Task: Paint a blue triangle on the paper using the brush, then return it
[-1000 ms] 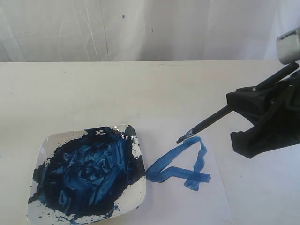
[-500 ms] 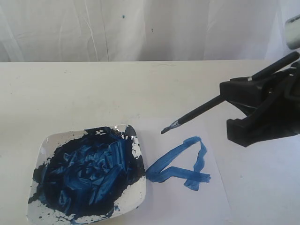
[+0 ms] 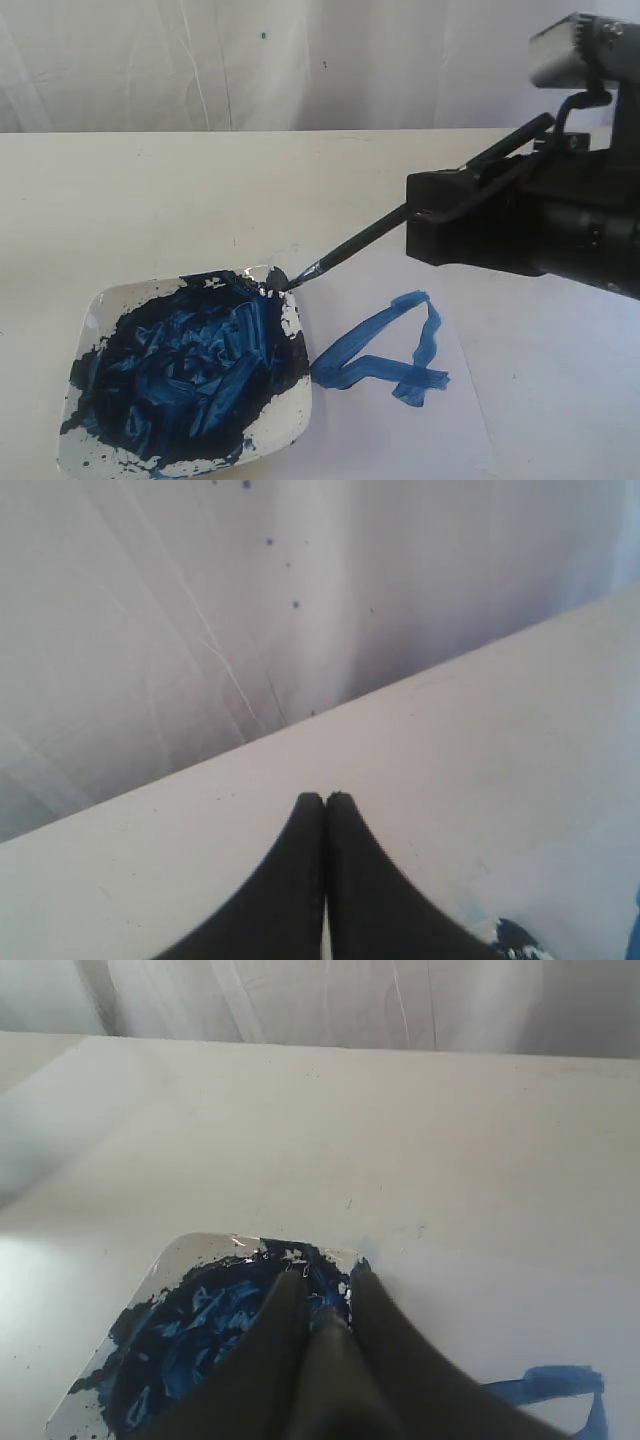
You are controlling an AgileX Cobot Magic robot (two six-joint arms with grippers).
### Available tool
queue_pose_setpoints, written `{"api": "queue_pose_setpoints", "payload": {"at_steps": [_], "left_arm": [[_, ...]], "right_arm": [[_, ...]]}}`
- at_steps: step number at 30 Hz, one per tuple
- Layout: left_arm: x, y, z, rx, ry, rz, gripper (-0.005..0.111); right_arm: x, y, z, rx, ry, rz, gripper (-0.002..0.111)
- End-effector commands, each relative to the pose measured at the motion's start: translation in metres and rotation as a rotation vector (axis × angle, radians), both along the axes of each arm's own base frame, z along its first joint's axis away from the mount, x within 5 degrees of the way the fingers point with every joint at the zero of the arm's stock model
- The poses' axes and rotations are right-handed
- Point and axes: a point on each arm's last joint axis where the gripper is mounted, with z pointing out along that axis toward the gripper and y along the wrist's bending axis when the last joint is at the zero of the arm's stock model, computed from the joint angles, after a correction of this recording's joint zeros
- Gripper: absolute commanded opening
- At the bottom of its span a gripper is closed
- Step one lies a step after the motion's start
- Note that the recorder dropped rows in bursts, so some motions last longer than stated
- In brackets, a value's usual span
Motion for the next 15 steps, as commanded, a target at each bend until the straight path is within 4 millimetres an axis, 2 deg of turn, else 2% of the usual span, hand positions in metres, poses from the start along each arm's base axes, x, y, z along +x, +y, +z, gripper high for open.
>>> {"api": "queue_pose_setpoints", "payload": {"at_steps": [1,7,15], "left_arm": [[-0.005,0.009,-0.021,-0.014,-0.063,0.063,0.000],[-0.006,0.021,-0.067,0.053,-0.018,0.158,0.000],[-0.021,0.027,-0.105,-0.002,-0.054,0.134,0.000]], "right_arm": [[0.009,0.010,-0.010,0.007,0.021,-0.006,0.000],[0.018,0.018,-0.021,0.007,0.061,-0.017,0.000],[0.024,0.025,-0.030,0.062,0.154,-0.059,0.000]]}}
